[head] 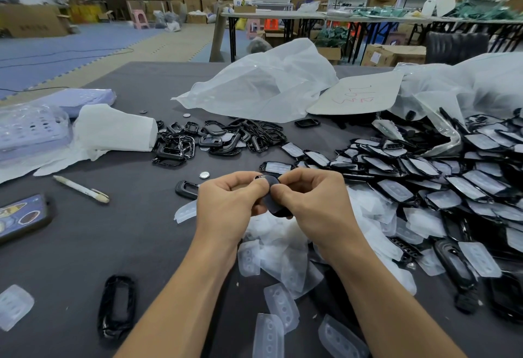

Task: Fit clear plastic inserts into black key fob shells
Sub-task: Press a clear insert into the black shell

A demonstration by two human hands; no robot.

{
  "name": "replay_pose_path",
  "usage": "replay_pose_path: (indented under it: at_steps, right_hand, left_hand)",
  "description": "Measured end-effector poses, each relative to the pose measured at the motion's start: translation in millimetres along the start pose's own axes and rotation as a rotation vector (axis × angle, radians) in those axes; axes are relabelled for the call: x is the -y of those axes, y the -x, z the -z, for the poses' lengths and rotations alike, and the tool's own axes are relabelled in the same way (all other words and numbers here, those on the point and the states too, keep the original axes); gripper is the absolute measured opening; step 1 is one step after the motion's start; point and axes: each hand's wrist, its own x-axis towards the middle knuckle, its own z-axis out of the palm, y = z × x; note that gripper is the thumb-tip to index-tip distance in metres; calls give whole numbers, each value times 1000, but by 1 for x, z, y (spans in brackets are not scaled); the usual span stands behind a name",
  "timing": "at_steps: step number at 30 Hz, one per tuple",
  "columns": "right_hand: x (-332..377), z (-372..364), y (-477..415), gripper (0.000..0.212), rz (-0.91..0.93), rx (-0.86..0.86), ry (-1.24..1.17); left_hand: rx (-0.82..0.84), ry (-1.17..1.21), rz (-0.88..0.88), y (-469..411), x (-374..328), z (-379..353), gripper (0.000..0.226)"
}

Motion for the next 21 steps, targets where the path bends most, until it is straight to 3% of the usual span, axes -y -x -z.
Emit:
replay_pose_path:
  at_steps: [7, 14, 21]
  right_hand:
    - [-1, -2, -2, 25, -67, 61, 53]
    - [-4, 1, -4, 20, -54, 12, 20]
    - [-3, 2, -3, 19, -25, 22, 35]
  left_hand:
    - [-78, 65, -5, 0, 1, -3, 12]
    - [80, -4, 6, 0, -6, 6, 34]
    - [-6, -110, -40, -3, -4, 8, 19]
